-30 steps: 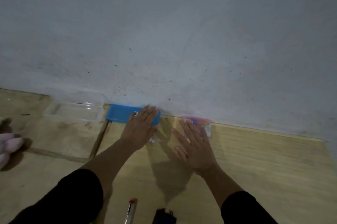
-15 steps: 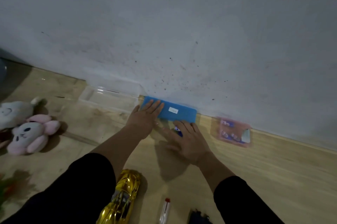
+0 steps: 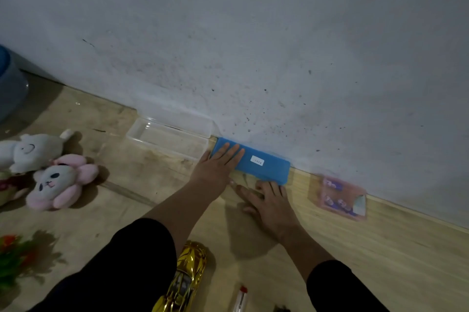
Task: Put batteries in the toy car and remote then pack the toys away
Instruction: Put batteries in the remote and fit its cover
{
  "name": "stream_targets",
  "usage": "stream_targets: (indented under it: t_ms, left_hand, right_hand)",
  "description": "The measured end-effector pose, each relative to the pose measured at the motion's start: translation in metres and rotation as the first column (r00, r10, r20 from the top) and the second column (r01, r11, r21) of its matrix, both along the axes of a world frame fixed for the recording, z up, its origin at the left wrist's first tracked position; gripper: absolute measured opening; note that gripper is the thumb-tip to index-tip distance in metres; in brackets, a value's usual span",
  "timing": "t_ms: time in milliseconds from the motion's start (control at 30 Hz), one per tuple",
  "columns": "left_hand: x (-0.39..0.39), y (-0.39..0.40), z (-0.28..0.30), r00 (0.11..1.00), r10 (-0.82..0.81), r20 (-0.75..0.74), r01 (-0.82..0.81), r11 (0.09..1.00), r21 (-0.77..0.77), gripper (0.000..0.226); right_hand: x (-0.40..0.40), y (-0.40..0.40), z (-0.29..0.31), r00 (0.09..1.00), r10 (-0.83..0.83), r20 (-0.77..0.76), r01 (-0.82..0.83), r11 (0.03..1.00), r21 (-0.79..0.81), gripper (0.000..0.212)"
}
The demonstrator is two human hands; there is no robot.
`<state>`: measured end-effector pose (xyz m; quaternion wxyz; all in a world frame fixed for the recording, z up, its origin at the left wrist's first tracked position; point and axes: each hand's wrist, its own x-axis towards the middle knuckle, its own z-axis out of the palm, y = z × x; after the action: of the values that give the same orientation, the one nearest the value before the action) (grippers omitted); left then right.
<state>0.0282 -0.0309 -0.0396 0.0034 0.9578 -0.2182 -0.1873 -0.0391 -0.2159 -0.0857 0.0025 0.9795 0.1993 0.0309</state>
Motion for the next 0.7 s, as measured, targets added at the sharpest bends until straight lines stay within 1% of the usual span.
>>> stream_targets:
  t_ms: [300,400,500,567,633,700]
  left_hand:
    - [0.001,-0.002,0.001,1.0,0.011,-0.018,-0.011,1.0,0.024,0.078]
    - [0.0,-0.003,-0.001,1.0,0.021,-0.016,-0.02,0.999,0.031,0.079]
    - [-0.002,-0.004,-0.001,0.999,0.03,-0.017,-0.03,0.999,0.031,0.08]
    - [-0.002,-0.003,-0.001,1.0,0.014,-0.006,-0.013,0.999,0.043,0.08]
    - [-0.002,-0.001,-0.001,1.0,-0.012,0.013,0.011,0.997,0.073,0.08]
    - [-0.003,0.001,0.001,0.998,-0.036,0.052,0.031,0.996,0.083,0.081]
  right_hand:
    - [0.0,-0.003,-0.008,0.999,0.014,-0.037,-0.012,0.999,0.043,0.053]
    - [0.0,-0.003,-0.008,1.0,0.01,-0.011,-0.009,0.998,0.062,0.061]
    - [-0.003,0.0,-0.008,0.997,0.039,0.063,-0.044,0.996,0.075,0.062]
    - [-0.003,0.001,-0.005,0.999,0.036,0.029,-0.038,0.996,0.077,0.067]
    - [0.0,0.003,0.011,1.0,-0.005,-0.03,0.007,0.995,0.095,0.066]
    - [0.002,0.002,0.039,0.981,-0.084,-0.172,0.099,0.992,0.079,0.068]
